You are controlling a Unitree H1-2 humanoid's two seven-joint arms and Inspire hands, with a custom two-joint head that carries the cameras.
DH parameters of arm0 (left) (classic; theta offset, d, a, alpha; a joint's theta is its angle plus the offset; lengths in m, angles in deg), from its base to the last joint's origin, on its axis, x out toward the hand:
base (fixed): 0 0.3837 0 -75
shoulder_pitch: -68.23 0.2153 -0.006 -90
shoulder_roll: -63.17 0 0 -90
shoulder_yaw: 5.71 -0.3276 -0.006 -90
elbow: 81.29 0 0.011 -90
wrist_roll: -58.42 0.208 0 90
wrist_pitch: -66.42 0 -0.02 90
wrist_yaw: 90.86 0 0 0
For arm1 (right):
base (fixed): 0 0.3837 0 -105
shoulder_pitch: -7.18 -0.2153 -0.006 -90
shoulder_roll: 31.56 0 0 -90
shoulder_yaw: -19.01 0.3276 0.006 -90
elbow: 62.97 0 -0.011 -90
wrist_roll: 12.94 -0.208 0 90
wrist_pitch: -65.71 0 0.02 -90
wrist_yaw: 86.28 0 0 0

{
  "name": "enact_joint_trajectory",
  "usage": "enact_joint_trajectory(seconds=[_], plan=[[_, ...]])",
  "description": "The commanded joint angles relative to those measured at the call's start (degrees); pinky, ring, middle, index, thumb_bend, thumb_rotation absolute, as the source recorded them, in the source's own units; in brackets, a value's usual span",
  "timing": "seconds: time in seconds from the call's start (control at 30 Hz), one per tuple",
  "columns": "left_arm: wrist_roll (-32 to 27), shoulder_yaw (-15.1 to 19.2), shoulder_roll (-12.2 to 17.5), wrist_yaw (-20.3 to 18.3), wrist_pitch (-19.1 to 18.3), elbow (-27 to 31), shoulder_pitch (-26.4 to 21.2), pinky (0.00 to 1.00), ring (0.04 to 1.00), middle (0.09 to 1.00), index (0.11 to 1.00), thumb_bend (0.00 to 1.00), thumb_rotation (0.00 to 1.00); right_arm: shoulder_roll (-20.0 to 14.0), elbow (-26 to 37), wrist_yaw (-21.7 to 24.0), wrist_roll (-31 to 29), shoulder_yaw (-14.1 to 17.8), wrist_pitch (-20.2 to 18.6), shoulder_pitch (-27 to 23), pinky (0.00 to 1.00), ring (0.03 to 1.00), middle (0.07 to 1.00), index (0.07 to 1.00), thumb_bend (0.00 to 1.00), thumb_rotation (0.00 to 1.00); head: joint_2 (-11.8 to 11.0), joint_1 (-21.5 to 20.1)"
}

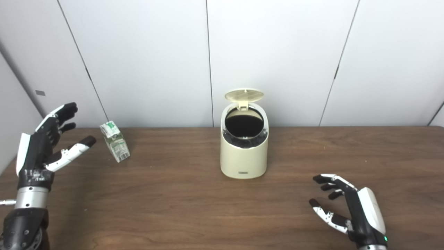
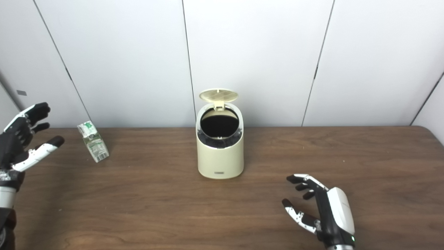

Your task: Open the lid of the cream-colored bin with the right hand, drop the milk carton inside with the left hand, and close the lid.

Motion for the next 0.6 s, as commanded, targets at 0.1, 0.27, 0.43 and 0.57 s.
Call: enact_joint_trajectory(seconds=[0.1, 0.27, 0.43, 0.57], plan=[[1.6, -0.4, 2.9, -0.2, 1.3, -2.5, -2.7, 0.80, 0.878, 0.867, 0.868, 1.00, 0.51, -2.2, 0.4, -0.6, 0.0, 1.1, 3.0, -1.4, 0.47, 0.598, 0.666, 0.635, 0.27, 0.00, -0.4, 2.7], [0.6, -1.7, 1.3, -0.9, -2.0, -2.7, -3.0, 0.84, 0.888, 0.897, 0.906, 1.00, 0.45, -4.5, -1.3, -0.1, -2.7, 2.6, 5.0, -1.7, 0.47, 0.605, 0.658, 0.627, 0.27, 0.00, -2.1, 13.0], [1.8, -3.5, -1.1, 0.0, -7.1, 0.1, -3.0, 0.80, 0.869, 0.898, 0.911, 1.00, 0.41, -7.5, -2.9, 0.7, -4.7, 4.3, 6.9, -1.8, 0.45, 0.589, 0.654, 0.619, 0.26, 0.00, -3.6, 20.7], [3.9, -4.9, -2.5, 0.9, -10.0, 1.0, -3.0, 0.87, 0.922, 0.925, 0.937, 1.00, 0.43, -9.6, -2.5, 2.0, -5.4, 5.5, 6.4, -1.2, 0.41, 0.562, 0.657, 0.604, 0.19, 0.07, -4.6, 25.2]])
